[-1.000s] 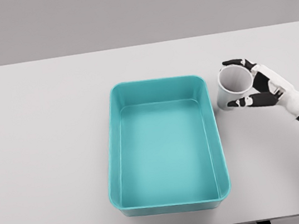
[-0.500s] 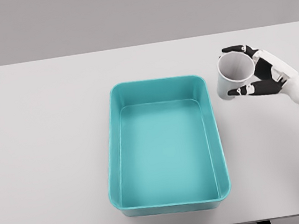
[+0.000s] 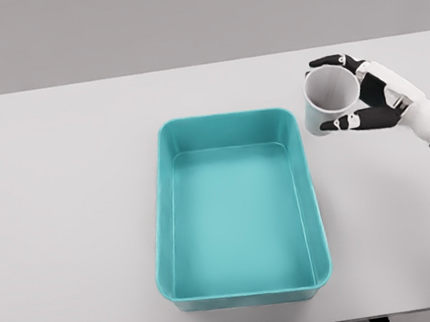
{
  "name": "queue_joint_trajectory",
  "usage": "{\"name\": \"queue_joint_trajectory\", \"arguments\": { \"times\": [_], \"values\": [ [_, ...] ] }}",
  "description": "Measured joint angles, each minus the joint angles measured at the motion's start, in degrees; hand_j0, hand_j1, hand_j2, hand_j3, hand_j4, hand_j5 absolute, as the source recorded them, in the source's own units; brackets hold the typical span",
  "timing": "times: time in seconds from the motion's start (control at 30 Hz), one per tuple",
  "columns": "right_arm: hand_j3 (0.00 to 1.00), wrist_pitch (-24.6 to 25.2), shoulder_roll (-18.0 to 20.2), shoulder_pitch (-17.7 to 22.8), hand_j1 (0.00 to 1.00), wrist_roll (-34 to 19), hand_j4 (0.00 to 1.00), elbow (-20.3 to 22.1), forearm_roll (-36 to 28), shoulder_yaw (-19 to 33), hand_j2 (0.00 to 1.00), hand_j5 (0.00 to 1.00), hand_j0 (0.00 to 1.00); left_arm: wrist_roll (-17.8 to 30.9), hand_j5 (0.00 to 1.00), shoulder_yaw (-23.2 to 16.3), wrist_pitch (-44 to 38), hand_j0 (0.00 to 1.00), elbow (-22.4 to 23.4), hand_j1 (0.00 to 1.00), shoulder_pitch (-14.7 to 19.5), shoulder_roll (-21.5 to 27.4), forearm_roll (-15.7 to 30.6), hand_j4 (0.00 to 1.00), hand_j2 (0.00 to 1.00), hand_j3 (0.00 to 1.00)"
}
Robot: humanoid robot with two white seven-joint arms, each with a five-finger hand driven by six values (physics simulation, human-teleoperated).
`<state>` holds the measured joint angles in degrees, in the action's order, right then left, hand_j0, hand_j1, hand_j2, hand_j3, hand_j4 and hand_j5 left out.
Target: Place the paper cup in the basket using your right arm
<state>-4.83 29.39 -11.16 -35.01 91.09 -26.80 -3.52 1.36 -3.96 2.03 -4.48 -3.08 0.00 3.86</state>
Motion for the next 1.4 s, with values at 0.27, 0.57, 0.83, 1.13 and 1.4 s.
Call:
{"name": "queue_joint_trajectory", "arguments": {
  "times": [0.27,0.57,0.83,1.13,1.4],
  "values": [
    [0.74,0.1,0.0,-0.7,0.74,0.0,0.74,1.7,0.0,-0.6,0.74,0.74,0.74,0.0,1.00,0.0,0.0,1.00,0.0,1.00,0.0,0.0,0.0,1.00,1.00,1.00],
    [0.74,0.2,-0.4,-3.0,0.74,0.0,0.74,2.7,0.2,-2.9,0.74,0.74,0.74,0.0,1.00,0.0,0.0,1.00,0.0,1.00,0.0,0.0,0.0,1.00,1.00,1.00],
    [0.74,0.2,-0.4,-4.6,0.74,0.0,0.74,2.7,1.1,-6.5,0.74,0.74,0.74,0.0,1.00,0.0,0.0,1.00,0.0,1.00,0.0,0.0,0.0,1.00,1.00,1.00],
    [0.74,0.2,-0.2,-6.1,0.74,0.0,0.74,3.4,2.1,-9.0,0.74,0.74,0.74,0.0,1.00,0.0,0.0,1.00,0.0,1.00,0.0,0.0,0.0,1.00,1.00,1.00],
    [0.74,0.0,1.2,-10.8,0.74,0.0,0.74,5.1,4.3,-13.5,0.74,0.74,0.74,0.0,1.00,0.0,0.0,1.00,0.0,1.00,0.0,0.0,0.0,1.00,1.00,1.00]
  ]
}}
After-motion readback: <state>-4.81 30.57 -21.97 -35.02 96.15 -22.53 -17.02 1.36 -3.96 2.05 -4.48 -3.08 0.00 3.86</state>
